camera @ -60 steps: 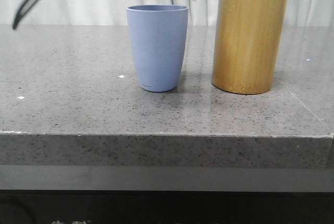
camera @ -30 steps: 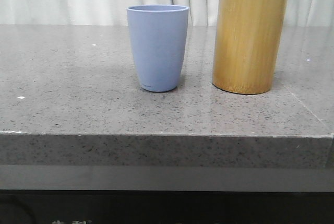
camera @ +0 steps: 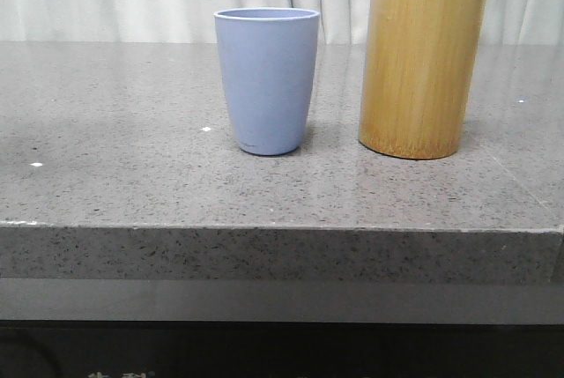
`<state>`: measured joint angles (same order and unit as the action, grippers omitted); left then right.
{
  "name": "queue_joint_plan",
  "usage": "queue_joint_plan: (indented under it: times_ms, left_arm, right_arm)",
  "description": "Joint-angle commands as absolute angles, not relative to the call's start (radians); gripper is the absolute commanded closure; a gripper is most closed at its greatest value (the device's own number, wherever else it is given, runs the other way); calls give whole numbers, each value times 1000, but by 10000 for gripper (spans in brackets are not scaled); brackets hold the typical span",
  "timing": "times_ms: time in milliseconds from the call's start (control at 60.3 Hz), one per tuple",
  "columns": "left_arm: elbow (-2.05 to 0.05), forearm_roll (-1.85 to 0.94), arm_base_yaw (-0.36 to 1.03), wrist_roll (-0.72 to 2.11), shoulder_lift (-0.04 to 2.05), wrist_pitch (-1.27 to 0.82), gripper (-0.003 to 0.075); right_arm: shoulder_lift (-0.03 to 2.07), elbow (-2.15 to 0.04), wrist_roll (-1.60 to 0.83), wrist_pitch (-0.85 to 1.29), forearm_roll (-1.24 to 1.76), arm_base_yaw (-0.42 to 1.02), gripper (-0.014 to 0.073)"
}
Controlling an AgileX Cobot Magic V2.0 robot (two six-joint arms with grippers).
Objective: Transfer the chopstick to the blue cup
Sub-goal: 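Open the left gripper and withdraw it from the blue cup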
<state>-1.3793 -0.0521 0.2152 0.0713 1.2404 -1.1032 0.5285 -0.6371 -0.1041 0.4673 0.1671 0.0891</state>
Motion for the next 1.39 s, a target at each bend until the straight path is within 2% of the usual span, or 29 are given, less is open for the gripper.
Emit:
queue_joint_plan:
  times_ms: [0, 348, 547, 829, 1012, 1244, 1377]
  left_arm:
    - [-1263, -88, 189, 50, 1120, -936, 739]
    - [-717, -105, 171, 17, 696, -515, 739]
    - [-501, -120, 171, 17, 419, -441, 739]
    - [-437, -120, 171, 17, 178, -441, 739]
    - [-436, -120, 171, 17, 153, -441, 739]
    - [-436, -120, 171, 17, 153, -441, 739]
    - [-436, -120, 171, 17, 153, -441, 739]
  right_arm:
    - [534, -673, -107, 400, 172, 84, 15]
    - [534, -673, -107, 399, 172, 84, 15]
    - [534, -673, -107, 382, 184, 84, 15]
    - [599, -687, -107, 314, 235, 86, 15]
    - [784, -794, -107, 252, 236, 101, 15]
    - [1062, -1010, -107, 237, 286, 257, 15]
    - [1205, -1114, -107, 220, 382, 296, 15]
